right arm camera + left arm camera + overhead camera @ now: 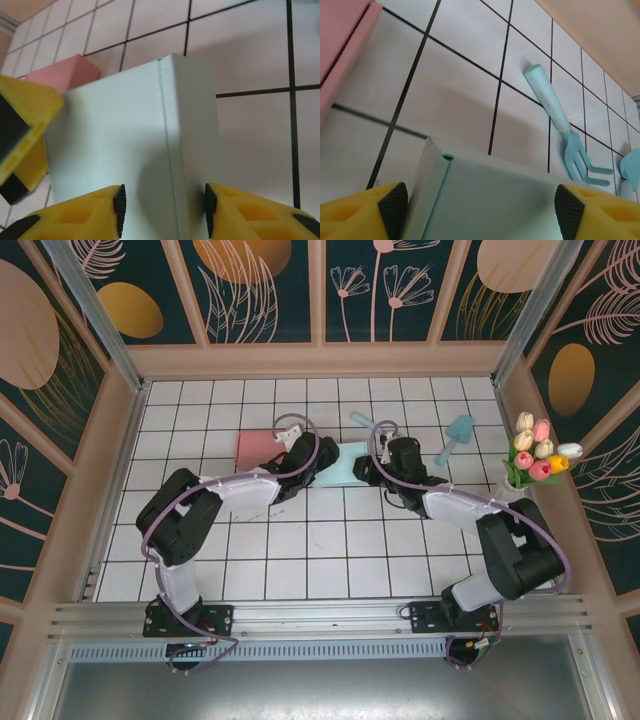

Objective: Fold the paper box

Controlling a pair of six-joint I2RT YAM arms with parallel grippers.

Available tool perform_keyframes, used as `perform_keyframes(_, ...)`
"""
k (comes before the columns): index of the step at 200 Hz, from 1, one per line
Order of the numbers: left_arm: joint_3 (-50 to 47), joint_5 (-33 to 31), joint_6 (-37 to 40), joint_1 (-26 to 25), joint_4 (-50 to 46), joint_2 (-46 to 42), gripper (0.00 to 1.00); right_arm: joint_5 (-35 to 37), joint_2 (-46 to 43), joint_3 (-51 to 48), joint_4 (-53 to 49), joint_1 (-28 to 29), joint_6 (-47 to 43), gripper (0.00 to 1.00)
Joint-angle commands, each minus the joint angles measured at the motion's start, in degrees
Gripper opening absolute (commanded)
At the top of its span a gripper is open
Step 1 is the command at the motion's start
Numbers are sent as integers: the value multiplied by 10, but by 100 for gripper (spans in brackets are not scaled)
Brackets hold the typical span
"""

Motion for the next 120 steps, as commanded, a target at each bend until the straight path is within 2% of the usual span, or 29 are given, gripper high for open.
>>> perform_keyframes(1,62,73,21,-11,16,26,78,-51,30,41,70,7,-6,47)
perform_keyframes(69,147,69,37,3,-25,88,78,-54,93,90,77,-12,-26,47)
perform_keyframes(120,143,66,14,30,-30,111,78,-52,113,112,68,-25,-36,47)
